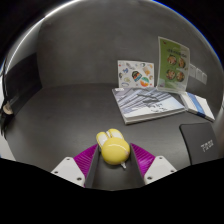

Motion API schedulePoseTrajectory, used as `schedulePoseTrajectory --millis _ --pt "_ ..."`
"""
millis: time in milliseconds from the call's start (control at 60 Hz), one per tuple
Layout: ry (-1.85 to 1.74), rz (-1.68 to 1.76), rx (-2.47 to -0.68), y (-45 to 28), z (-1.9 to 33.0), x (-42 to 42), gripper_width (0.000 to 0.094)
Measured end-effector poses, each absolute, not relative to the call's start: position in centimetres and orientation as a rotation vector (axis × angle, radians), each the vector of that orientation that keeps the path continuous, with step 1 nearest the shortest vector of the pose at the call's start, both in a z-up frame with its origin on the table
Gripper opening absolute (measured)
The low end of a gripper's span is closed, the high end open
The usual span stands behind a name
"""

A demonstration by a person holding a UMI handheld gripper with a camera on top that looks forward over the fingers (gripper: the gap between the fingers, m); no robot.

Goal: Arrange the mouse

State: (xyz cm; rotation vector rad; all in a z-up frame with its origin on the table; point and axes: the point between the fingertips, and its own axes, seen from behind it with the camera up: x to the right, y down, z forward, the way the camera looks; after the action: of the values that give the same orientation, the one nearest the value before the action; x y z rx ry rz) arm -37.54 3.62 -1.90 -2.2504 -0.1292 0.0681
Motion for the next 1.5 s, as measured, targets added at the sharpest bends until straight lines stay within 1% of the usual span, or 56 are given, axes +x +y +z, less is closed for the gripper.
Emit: schedulePoseTrajectory --millis 33,83,133,183,200,217,467,533,617,700,733,767,833,867,900,1017,1083,1183,1300,1317,1333,1417,1433,1467,1483,1500 --pt "-0.141 0.063 -2.255 3.5 -1.9 -37.6 0.0582" --pt "-0.157 0.068 -2.252 3.6 -1.9 -38.0 0.0508" --pt "-0.165 0.072 -2.246 3.7 -1.8 -38.1 0.0480" --pt "-0.180 0.079 -2.243 3.7 -1.9 -38.1 0.0471" --pt "-0.188 0.082 -2.238 3.6 -1.9 -38.1 0.0515" --pt "-0.196 0.083 -2.235 3.6 -1.9 -38.1 0.0451" --pt "-0.268 0.229 -2.174 2.1 -1.0 -38.3 0.0433" --pt "-0.315 0.260 -2.099 1.7 1.7 -37.6 0.0434" --pt "-0.335 0.257 -1.965 1.4 7.9 -34.2 0.0434" --pt "-0.269 0.200 -1.857 0.8 13.9 -26.6 0.0429" --pt "-0.223 0.163 -1.832 0.8 15.5 -22.6 0.0427" --pt "-0.184 0.112 -1.832 0.8 16.0 -18.3 0.0425" --pt "-0.106 0.018 -1.868 0.6 15.0 -10.8 0.0426" --pt "-0.056 -0.011 -1.901 0.5 13.5 -7.6 0.0426" --pt "-0.023 -0.034 -1.951 0.1 10.9 -4.8 0.0426" --pt "0.005 -0.047 -2.072 -0.8 4.7 -1.5 0.0427" --pt "0.017 -0.029 -2.106 -0.8 1.8 -0.8 0.0425" --pt "0.056 -0.008 -2.152 -0.9 -0.5 -0.1 0.0426" --pt "0.038 -0.036 -2.158 -0.8 -0.8 0.0 0.0435" --pt "0.039 -0.037 -2.162 -0.7 -0.9 0.0 0.0530" --pt "0.040 -0.037 -2.165 -0.7 -0.9 0.0 0.0472" --pt "0.046 -0.014 -2.173 -0.6 -0.8 0.1 0.0547" --pt "0.050 -0.001 -2.176 -0.6 -0.8 0.1 0.0623" --pt "0.061 0.031 -2.179 -0.9 -0.7 0.0 0.0710" --pt "0.068 0.046 -2.181 -1.1 -0.5 0.0 0.0735" --pt "0.076 0.058 -2.180 -1.4 -0.4 0.0 0.0786"
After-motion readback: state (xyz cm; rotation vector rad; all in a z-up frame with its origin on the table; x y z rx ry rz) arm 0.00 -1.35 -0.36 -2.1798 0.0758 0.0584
